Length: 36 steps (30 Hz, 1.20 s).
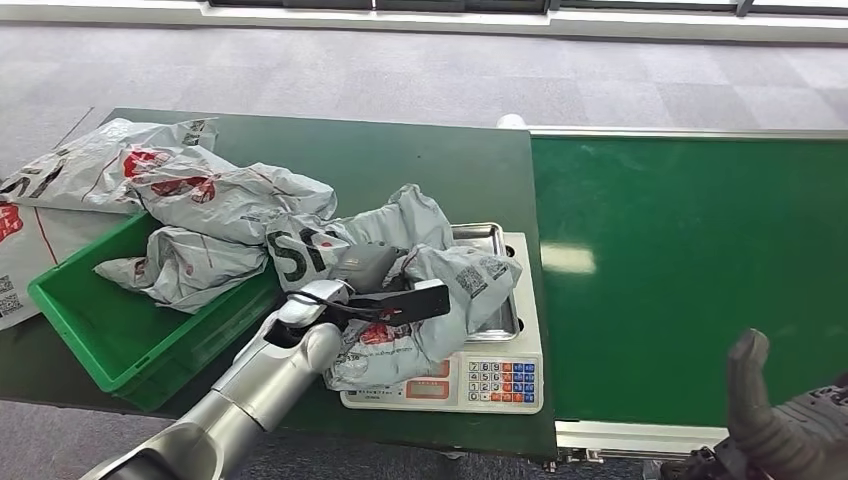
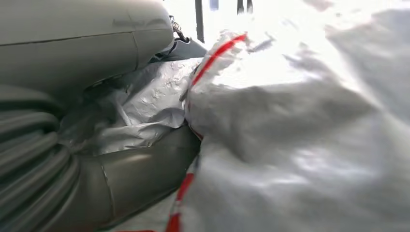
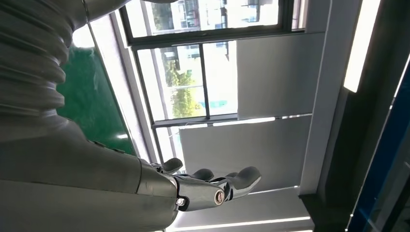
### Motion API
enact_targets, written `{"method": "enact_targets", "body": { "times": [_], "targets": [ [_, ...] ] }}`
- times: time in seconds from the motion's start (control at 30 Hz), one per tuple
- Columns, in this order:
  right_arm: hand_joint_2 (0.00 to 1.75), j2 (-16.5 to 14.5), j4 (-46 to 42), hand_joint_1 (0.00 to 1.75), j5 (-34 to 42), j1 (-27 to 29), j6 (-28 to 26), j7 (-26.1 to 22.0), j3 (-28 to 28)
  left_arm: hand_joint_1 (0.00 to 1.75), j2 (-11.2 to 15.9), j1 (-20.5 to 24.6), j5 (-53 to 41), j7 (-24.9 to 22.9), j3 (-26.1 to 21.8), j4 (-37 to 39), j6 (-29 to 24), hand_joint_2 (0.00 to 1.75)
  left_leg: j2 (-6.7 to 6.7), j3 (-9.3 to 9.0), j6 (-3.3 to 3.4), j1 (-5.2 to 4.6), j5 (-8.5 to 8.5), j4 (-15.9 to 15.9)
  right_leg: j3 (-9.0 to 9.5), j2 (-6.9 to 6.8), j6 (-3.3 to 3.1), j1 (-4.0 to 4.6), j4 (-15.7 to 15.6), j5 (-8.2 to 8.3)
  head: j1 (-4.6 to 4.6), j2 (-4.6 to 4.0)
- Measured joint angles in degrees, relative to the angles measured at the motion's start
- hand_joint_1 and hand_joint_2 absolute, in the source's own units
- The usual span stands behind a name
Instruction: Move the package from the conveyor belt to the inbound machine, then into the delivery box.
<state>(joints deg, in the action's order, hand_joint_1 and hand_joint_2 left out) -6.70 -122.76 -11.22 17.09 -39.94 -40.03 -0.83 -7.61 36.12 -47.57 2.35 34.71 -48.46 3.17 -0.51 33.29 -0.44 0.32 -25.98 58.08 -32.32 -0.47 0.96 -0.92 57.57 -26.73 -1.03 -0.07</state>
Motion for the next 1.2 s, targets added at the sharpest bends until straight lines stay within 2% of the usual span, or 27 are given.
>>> {"method": "enact_targets", "body": {
  "times": [0.17, 0.27, 0.47, 0.57, 0.63, 0.77, 0.93, 1.07, 1.2],
  "targets": [
    [1.75, -0.07, -0.73, 0.0, -1.07, 2.36, -0.04, -0.01, 0.02, 1.75, 2.77, -4.48, 1.27, 3.29, -7.9, -22.86, -13.78, 1.75, 0.1, 0.45, -0.08, 0.05, 0.07, 0.01, -0.49, 0.12, -0.05, 0.05, 0.04, 0.08, 0.0, 0.0],
    [1.75, -0.16, -1.34, 0.0, -1.36, 3.34, -0.08, -0.02, 0.04, 1.75, 3.76, -5.4, 1.08, 4.01, -12.01, -34.19, -18.35, 1.75, 0.12, 0.49, -0.08, 0.05, 0.04, 0.01, -0.53, 0.16, -0.06, 0.05, 0.03, 0.05, 0.0, 0.0],
    [1.75, -0.79, -1.9, 0.0, -1.82, 5.18, -0.08, -0.01, 0.04, 1.75, 6.6, -7.77, 0.78, 6.5, -18.88, -49.44, -29.71, 1.75, 0.19, 0.55, -0.12, 0.07, 0.01, -0.01, -0.62, 0.21, -0.09, 0.08, 0.03, 0.02, 0.0, 0.0],
    [1.75, -0.9, -1.91, 0.0, -1.76, 6.04, -0.08, -0.02, 0.04, 1.75, 8.8, -8.98, 0.65, 5.71, -23.37, -53.39, -31.39, 1.75, 0.2, 0.53, -0.13, 0.1, 0.01, -0.03, -0.61, 0.19, -0.11, 0.1, 0.03, 0.01, 0.0, 0.0],
    [1.75, -0.91, -1.91, 0.0, -1.58, 6.37, -0.08, -0.02, 0.04, 1.75, 10.12, -9.94, -0.97, 2.89, -26.29, -54.28, -29.86, 1.75, 0.2, 0.52, -0.13, 0.12, 0.01, -0.04, -0.6, 0.18, -0.11, 0.11, 0.03, 0.0, 0.0, 0.0],
    [1.75, -0.89, -1.89, 0.0, -1.06, 6.58, -0.08, -0.01, -0.02, 1.75, 12.56, -11.25, -5.02, -5.78, -31.99, -51.91, -19.98, 1.75, 0.22, 0.51, -0.18, 0.13, 0.05, -0.04, -0.64, 0.19, -0.18, 0.12, 0.03, 0.05, -0.01, 0.0],
    [1.75, -0.84, -1.67, 0.0, -0.65, 6.23, -0.05, -0.01, -0.19, 1.75, 14.28, -11.72, -6.87, -7.76, -35.27, -46.6, -16.1, 1.75, 0.23, 0.59, -0.22, 0.15, 0.17, -0.04, -0.7, 0.21, -0.24, 0.12, 0.04, 0.15, 0.0, 0.0],
    [1.75, -0.22, -0.66, 0.0, -0.15, 5.21, -0.03, 0.01, -1.17, 1.75, 15.73, -11.64, -14.68, -14.83, -37.07, -36.87, -7.57, 1.75, 0.26, 0.57, -0.24, 0.13, 0.16, -0.04, -0.73, 0.27, -0.26, 0.13, 0.03, 0.16, 0.0, 0.0],
    [1.75, 0.24, 0.4, 0.0, -0.27, 4.26, -0.01, 0.01, -2.1, 1.75, 16.57, -11.34, -19.98, -15.81, -38.69, -24.99, -7.58, 1.75, 0.32, 0.6, -0.31, 0.15, 0.2, -0.04, -0.8, 0.34, -0.32, 0.23, 0.04, 0.2, -0.01, 0.0]
  ]
}}
